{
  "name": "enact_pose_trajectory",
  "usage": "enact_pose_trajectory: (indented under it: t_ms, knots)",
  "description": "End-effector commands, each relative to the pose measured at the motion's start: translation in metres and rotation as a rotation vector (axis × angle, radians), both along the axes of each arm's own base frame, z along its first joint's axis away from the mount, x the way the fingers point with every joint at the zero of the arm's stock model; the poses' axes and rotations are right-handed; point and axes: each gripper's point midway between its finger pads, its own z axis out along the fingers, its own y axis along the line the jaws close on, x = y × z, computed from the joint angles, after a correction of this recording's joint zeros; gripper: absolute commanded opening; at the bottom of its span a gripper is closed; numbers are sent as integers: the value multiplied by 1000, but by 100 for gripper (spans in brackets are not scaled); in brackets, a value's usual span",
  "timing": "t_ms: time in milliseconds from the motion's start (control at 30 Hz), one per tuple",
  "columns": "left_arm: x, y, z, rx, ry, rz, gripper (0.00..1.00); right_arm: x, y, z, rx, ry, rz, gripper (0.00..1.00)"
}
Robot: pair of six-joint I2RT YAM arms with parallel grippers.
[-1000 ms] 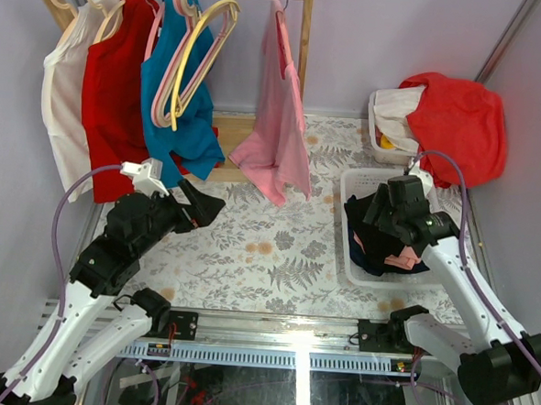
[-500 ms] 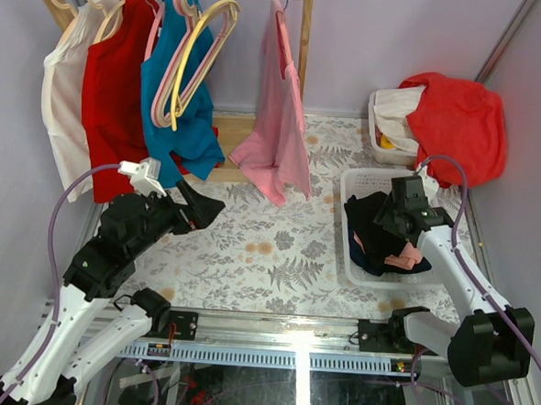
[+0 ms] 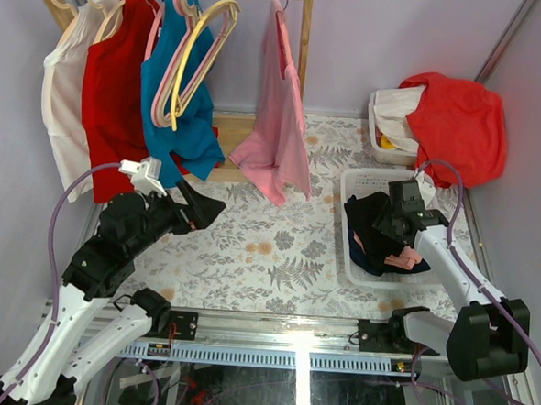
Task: Place the t-shirt on the hanger
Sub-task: Pick up the T-shirt and place it in the bin.
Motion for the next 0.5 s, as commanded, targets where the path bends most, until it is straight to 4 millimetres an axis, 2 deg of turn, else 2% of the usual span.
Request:
enact_pose_trajectory:
  t_ms: [0, 133, 200, 367, 467]
  knots:
    - [-3, -4, 4, 11, -7, -38, 100, 0, -9, 0, -25, -38, -36, 60]
    - [-4, -3, 2, 8, -7, -32, 100, 1, -8, -11, -27, -6, -29, 61]
    - [-4, -3, 2, 9, -8, -33, 100, 4, -6, -14, -20, -12, -25, 48]
    - [-5, -2, 1, 15, -4, -30, 100, 15, 5, -10, 14, -58, 46, 1]
    - [-6, -2, 3, 12, -6, -34, 100, 17, 10, 4, 33, -100, 85, 0]
